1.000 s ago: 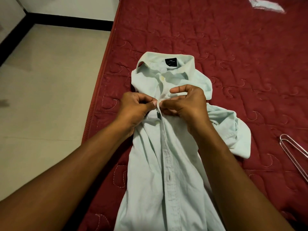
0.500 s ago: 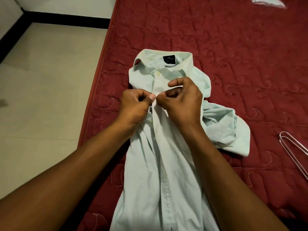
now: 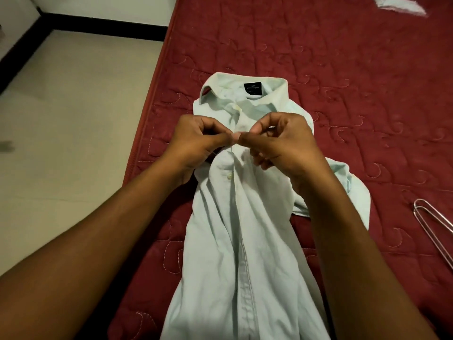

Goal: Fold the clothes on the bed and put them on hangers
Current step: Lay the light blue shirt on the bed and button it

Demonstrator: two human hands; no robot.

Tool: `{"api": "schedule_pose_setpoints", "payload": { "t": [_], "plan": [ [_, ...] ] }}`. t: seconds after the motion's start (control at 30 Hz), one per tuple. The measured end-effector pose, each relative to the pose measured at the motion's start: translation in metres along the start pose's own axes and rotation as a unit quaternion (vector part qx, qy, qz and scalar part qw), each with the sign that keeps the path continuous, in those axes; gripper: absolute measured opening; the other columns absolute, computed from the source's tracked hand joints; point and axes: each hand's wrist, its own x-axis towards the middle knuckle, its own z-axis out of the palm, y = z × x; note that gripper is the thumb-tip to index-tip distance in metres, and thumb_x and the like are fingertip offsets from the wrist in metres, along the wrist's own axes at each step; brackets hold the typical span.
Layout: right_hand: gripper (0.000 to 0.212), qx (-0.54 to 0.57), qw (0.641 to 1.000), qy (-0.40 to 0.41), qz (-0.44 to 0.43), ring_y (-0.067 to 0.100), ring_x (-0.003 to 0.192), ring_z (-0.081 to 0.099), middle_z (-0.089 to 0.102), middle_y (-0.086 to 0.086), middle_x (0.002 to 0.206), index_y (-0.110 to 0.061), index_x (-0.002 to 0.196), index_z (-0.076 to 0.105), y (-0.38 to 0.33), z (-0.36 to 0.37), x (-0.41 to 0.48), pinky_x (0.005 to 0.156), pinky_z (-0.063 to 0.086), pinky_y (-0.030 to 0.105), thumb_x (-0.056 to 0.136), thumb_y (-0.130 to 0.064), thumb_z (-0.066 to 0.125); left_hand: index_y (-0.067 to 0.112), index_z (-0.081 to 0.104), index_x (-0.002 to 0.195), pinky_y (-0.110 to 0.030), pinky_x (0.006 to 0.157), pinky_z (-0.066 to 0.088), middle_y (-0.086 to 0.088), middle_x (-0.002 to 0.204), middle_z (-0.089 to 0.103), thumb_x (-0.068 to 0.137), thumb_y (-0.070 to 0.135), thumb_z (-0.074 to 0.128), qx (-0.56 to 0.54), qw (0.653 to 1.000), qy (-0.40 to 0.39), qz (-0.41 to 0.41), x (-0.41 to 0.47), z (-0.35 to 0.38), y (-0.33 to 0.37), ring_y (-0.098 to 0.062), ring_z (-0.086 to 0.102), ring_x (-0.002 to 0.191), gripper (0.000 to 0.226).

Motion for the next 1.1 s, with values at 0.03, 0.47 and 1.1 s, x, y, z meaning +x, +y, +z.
{"api": "schedule_pose_setpoints", "payload": {
  "t": [0.03,0.47,1.1],
  "plan": [
    [0.037,-0.063,0.998,-0.031,0.004,0.016,0.052,0.067,0.071,0.005,0.062,-0.011,0.082,0.065,-0.003,0.001,-0.003,0.050,0.053,0.027,0.072,-0.033,0.093,-0.004,0.075,0.086,-0.024,0.062,0.056,-0.015,0.082,0.076,0.080,0.004,0.082,0.005,1.000,0.003,0.001,0.001,0.000,0.001,-0.017,0.070,0.069,0.012],
    [0.010,-0.105,0.983,-0.127,0.080,0.021,0.056,0.068,0.073,0.020,0.071,0.006,0.083,0.075,0.020,-0.005,-0.015,0.057,0.056,0.028,0.078,0.004,0.084,0.003,0.072,0.069,-0.023,0.045,0.038,-0.013,0.064,0.068,0.093,0.014,0.064,0.087,0.995,0.044,-0.023,-0.033,-0.003,0.022,-0.019,0.052,0.047,0.027],
    [0.015,0.083,0.987,-0.047,0.130,0.018,0.060,0.059,0.065,0.015,0.076,-0.006,0.087,0.072,0.025,-0.005,-0.046,0.061,0.059,0.030,0.080,0.002,0.083,0.006,0.070,0.093,-0.033,0.068,0.046,-0.013,0.099,0.070,0.092,0.010,0.063,0.469,0.879,0.071,0.045,-0.057,0.028,-0.039,-0.032,0.067,0.089,0.008]
  ]
}}
